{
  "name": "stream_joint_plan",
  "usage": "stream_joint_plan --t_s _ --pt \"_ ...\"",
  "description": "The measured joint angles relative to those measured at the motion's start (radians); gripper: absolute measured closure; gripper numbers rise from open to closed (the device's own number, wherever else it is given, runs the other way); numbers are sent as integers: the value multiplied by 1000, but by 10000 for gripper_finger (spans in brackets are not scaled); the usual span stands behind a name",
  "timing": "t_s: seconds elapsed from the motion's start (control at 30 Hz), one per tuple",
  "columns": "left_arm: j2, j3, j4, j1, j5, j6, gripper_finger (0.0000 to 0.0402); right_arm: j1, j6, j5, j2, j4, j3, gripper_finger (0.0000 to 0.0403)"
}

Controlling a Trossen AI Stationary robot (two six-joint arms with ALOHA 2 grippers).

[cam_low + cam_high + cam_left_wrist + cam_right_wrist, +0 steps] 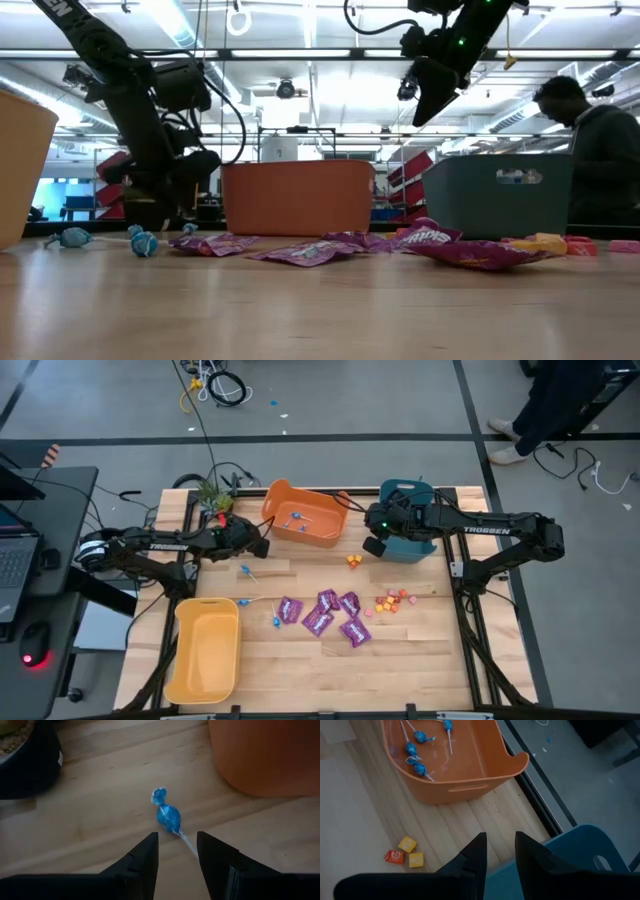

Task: Sort candy
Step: Put the blue candy into the orange bin

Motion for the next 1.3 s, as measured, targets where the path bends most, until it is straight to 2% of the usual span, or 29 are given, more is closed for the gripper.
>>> stream_joint_plan --t_s 0.13,0.27,0.37,0.73,1.3 --pt "0 -5 10 0 -6 0 263 0 0 0 0 0 0 315" --pt "0 -69 112 0 -8 -5 263 0 0 0 0 0 0 315" --pt "0 -96 114 0 -7 -30 263 0 0 0 0 0 0 315" --pt "4 -101 195 0 17 0 263 0 -3 0 0 19 0 315" --pt "124 -101 254 0 24 -6 263 0 -3 0 0 18 0 315"
